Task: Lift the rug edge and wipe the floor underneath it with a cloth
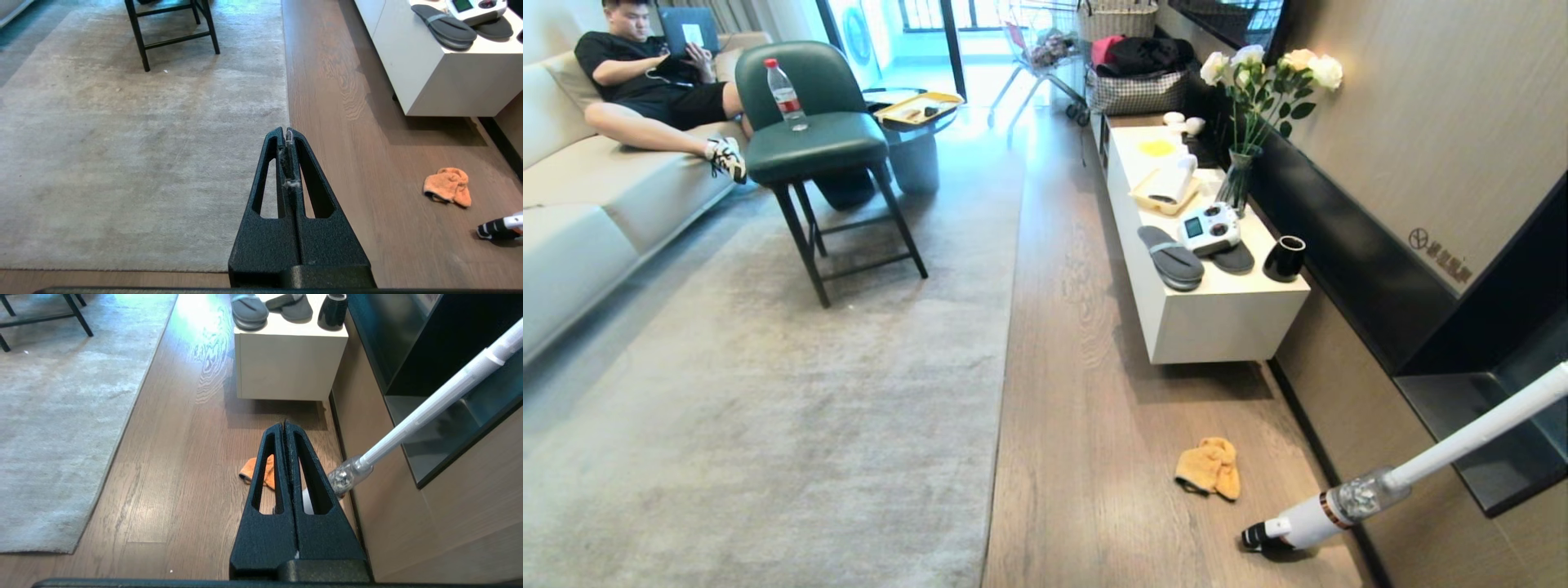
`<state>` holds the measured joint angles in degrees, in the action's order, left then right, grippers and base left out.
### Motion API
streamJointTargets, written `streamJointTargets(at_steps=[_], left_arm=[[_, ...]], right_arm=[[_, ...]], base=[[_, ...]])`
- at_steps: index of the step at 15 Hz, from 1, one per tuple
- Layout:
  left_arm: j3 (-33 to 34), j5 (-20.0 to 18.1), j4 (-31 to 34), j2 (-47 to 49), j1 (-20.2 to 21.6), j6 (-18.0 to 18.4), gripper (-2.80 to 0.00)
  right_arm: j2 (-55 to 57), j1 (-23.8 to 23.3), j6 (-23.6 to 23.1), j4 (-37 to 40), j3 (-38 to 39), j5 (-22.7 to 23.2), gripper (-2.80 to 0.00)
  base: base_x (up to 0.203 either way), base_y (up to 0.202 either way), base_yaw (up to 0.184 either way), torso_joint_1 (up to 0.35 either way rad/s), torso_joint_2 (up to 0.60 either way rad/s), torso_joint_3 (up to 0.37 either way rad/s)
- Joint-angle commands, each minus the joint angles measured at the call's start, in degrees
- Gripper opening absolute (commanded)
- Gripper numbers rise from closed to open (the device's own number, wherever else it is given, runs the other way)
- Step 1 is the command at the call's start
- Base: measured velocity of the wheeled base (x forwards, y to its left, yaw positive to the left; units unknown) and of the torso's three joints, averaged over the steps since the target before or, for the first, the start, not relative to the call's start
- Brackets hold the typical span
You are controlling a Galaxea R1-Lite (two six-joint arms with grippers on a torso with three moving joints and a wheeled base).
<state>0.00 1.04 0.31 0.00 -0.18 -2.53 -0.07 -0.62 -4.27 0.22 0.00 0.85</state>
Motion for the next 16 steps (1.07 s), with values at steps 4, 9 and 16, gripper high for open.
streamJointTargets(at_steps=[4, 9, 16], left_arm=[[0.00, 0.02, 0.04, 0.00, 0.01, -0.02, -2.80], [0.00, 0.02, 0.04, 0.00, 0.01, -0.02, -2.80], [0.00, 0.02, 0.04, 0.00, 0.01, -0.02, -2.80]], right_arm=[[0.07, 0.01, -0.04, 0.11, 0.00, 0.03, -2.80], [0.07, 0.01, -0.39, 0.13, 0.00, 0.03, -2.80], [0.07, 0.01, -0.22, 0.13, 0.00, 0.03, -2.80]], base=[[0.000, 0.000, 0.000, 0.149, -0.49, -0.355], [0.000, 0.000, 0.000, 0.182, -0.53, -0.352], [0.000, 0.000, 0.000, 0.230, -0.58, -0.351]])
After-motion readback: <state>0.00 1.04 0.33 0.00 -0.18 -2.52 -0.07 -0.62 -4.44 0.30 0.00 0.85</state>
